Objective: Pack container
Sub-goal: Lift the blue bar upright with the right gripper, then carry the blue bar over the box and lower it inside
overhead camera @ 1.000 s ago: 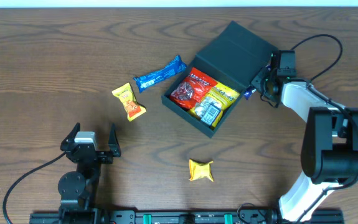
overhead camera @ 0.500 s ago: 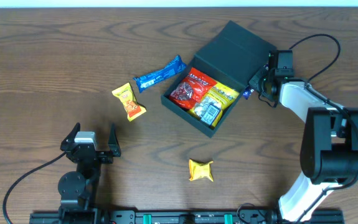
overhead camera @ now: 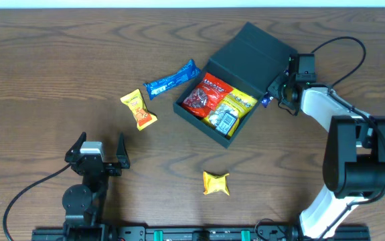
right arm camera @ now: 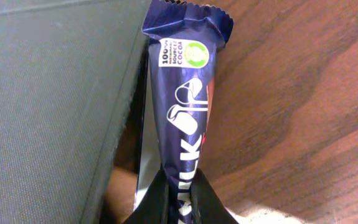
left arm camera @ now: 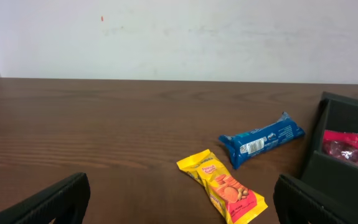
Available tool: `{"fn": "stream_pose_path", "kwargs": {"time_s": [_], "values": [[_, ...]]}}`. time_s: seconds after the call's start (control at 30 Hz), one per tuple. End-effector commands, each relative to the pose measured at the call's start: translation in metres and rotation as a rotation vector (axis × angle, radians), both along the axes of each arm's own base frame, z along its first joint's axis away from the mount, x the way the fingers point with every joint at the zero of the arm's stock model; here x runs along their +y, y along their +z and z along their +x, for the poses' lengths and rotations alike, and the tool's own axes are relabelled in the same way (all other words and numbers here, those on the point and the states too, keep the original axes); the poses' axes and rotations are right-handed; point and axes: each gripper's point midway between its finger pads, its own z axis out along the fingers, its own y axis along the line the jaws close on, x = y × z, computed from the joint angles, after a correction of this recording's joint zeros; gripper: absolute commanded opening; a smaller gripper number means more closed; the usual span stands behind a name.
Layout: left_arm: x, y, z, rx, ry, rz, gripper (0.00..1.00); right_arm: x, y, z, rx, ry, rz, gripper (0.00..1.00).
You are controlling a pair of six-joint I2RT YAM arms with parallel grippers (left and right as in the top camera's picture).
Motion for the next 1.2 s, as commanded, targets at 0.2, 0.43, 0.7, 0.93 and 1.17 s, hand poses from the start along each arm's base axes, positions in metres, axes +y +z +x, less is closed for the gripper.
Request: {"fn": "stream_pose_path", "kwargs": {"time_s": [0.2,0.43,0.7,0.93,1.17], "values": [[-0.001,-0.017,-0.001,0.055,-0.009,0.000,0.95,0.004,0.006,-0.013,0.039,0.010,-0.003,0.02],[-0.001,-0.017,-0.001,0.055,-0.009,0.000,0.95,-0.001,0.039,-0.023,0.020,0.027,-0.048,0.02],[-0.001,-0.017,-0.001,0.055,-0.009,0.000,0.95,-0.006,0.091,-0.047,-0.013,0.094,-0.118,0.01],[-0.001,-0.017,-0.001,0.055,-0.009,0.000,0.95,0.035,0.132,-0.062,-0.098,0.289,-0.165,0.02],[-0.001,-0.017,-0.001,0.055,-0.009,0.000,0.95,0.110,0.157,-0.073,-0.191,0.613,-0.175,0.02]]}}
